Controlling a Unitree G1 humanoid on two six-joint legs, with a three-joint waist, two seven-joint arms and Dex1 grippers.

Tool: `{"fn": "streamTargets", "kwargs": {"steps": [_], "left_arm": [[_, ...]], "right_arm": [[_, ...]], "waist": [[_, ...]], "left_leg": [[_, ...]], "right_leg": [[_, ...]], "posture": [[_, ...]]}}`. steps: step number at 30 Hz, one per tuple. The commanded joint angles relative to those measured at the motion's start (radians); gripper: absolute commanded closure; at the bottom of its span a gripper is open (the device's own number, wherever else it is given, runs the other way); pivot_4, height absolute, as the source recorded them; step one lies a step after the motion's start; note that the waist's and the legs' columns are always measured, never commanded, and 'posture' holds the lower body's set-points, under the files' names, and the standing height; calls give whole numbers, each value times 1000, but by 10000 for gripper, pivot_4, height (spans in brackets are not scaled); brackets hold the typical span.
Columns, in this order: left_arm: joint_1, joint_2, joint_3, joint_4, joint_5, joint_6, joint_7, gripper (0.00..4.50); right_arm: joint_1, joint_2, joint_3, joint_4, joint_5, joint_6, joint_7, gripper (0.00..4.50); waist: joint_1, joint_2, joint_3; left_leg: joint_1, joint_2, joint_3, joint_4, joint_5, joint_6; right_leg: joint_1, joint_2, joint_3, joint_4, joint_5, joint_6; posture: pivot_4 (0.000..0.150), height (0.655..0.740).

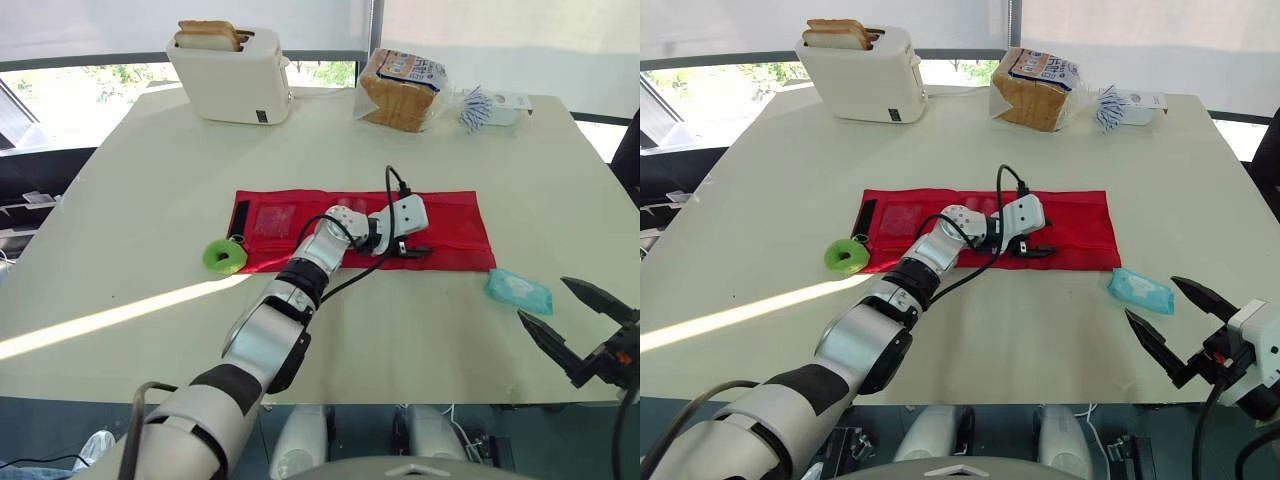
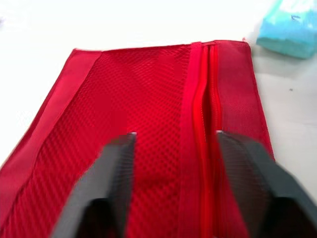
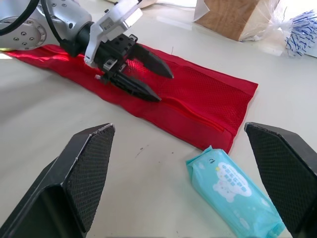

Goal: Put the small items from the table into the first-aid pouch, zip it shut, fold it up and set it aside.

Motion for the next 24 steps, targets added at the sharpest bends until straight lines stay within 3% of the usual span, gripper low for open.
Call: {"fn": "streamTargets", "kwargs": {"steps": [1, 7, 9, 16, 20, 24], "left_arm": [[-30, -14, -39, 7, 55, -44, 74, 12395], [-47, -78, -20, 82, 66, -2, 224, 12395], [-51, -91, -7, 94, 56, 0, 251, 16314], [-39, -89, 4, 84, 32, 18, 221, 44073], [-18, -50, 19, 55, 12, 31, 176, 44073], [63, 16, 42, -121, -45, 115, 77, 44073]], "right_arm": [[7, 4, -26, -20, 13, -23, -2, 0], [9, 7, -22, -27, 11, -24, -11, 0], [14, 10, -22, -29, 11, -26, -11, 0], [13, 15, -15, -29, 5, -32, -20, 0], [21, 18, -17, -27, 5, -39, -20, 0], [28, 22, -14, -31, 3, -40, -21, 0]], "waist": [[0, 0, 0], [2, 0, 0], [0, 0, 0], [-1, 0, 0], [-2, 0, 0], [-6, 1, -1]], "left_leg": [[0, 0, 0, 0, 0, 0], [0, 0, 0, 0, 0, 0], [0, 0, 0, 0, 0, 0], [0, 0, 0, 0, 0, 0], [0, 0, 0, 0, 0, 0], [1, 1, 0, 0, 0, 0]], "right_leg": [[0, 0, 0, 0, 0, 0], [0, 0, 0, 0, 0, 0], [0, 0, 0, 0, 0, 0], [0, 0, 0, 0, 0, 0], [0, 0, 0, 0, 0, 0], [0, 1, 0, 0, 0, 0]], "posture": [[1500, 7400], [1500, 7400], [1500, 7400], [1500, 7400], [1500, 7400], [1500, 7400]]}}
